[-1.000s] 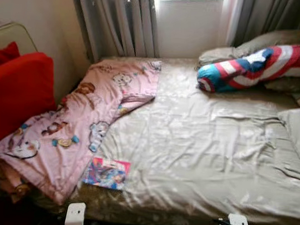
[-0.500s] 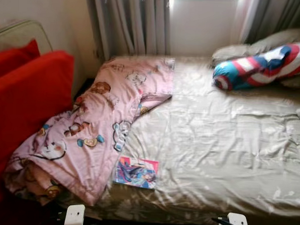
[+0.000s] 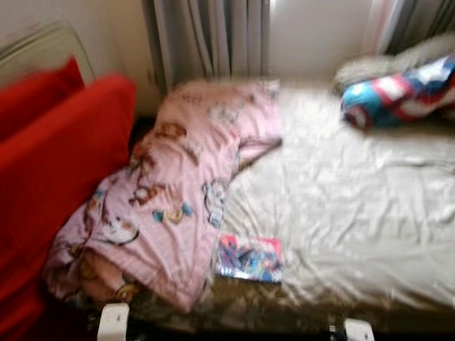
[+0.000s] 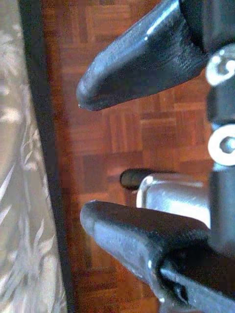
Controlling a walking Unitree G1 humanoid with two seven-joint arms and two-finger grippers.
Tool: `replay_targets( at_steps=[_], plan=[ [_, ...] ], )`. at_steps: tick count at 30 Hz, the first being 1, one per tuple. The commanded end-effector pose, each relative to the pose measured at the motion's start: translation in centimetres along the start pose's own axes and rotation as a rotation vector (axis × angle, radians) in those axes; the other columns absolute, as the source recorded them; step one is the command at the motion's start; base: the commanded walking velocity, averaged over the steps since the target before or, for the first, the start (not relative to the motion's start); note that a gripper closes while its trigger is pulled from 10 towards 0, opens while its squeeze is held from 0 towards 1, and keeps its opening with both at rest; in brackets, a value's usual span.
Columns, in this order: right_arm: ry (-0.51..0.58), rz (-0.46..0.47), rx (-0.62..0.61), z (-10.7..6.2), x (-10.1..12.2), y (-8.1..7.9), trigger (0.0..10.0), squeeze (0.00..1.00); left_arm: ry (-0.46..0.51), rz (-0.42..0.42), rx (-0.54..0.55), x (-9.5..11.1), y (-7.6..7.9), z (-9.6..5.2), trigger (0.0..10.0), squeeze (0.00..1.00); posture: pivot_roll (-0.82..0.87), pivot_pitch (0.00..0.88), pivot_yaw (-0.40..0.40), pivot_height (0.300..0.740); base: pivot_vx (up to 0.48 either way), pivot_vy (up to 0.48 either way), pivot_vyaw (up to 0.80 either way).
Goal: Clean up the room
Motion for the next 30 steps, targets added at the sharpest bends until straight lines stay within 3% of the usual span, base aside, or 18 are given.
replay_targets(
  at_steps=[1, 10, 30],
  plan=[
    [0.0, 0.007, 0.019, 0.1, 0.2, -0.9, 10.0, 0.0, -0.039, 0.012, 0.022, -1.2, -1.0, -0.3, 10.0, 0.0, -0.07, 0.0, 0.045, 0.74, 0.0, 0.0, 0.0],
    [0.031, 0.014, 0.043, 0.4, 1.8, -2.1, 10.0, 0.0, -0.015, 0.025, 0.029, 0.4, -1.5, 0.0, 10.0, 0.0, -0.06, 0.0, 0.082, 0.74, 0.0, 0.0, 0.0],
    [0.079, 0.0, 0.047, 0.6, 3.7, -1.8, 10.0, 0.0, -0.012, 0.034, 0.004, 1.5, -0.9, 0.3, 10.0, 0.0, -0.12, 0.0, 0.069, 0.74, 0.0, 0.0, 0.0]
  ],
)
Point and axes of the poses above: a point about 5 cm out from each wrist's last joint towards the gripper, its own z axis pointing out of the wrist towards the gripper, its own x axis along the axis of the wrist's last joint, y = z × x, the point moved 6 cm from there along z, pointing out of the wrist towards the gripper, and after that the axes turned 2 degrees about -z, right-handed, at the moved point
